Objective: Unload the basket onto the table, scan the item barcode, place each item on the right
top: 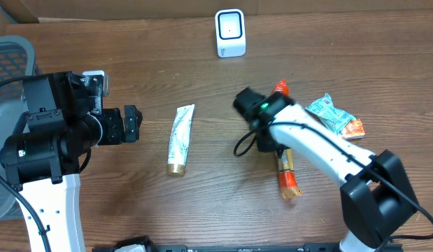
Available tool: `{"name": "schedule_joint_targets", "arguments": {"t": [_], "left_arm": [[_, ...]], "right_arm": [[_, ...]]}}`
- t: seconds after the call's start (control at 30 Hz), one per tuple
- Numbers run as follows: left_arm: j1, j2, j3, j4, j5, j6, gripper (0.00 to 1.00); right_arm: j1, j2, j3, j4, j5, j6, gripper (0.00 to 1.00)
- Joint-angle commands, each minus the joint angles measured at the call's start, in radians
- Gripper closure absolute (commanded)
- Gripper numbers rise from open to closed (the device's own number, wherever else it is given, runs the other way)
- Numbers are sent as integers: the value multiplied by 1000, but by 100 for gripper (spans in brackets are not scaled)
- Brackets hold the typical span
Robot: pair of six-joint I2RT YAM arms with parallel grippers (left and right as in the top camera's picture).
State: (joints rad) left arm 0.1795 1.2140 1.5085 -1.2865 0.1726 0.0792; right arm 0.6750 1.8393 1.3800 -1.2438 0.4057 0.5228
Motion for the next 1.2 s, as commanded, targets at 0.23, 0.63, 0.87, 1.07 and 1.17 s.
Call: {"name": "schedule_joint_targets", "arguments": {"t": [0.23,0.63,0.87,1.07,1.17], "left_arm": [[5,3,16,4,11,11,0],[5,3,16,4,11,11,0],[5,3,16,4,11,11,1],[5,3,16,4,11,11,0],[5,3,16,4,11,11,0]], "right_arm": [[61,65,31,144,-63,-58,96],[79,98,31,207,-219,-165,41],[61,99,29,212,-230,-165,26],[65,114,26,229,-219,-189,26],[61,119,26,218,-128,-190,27]]}}
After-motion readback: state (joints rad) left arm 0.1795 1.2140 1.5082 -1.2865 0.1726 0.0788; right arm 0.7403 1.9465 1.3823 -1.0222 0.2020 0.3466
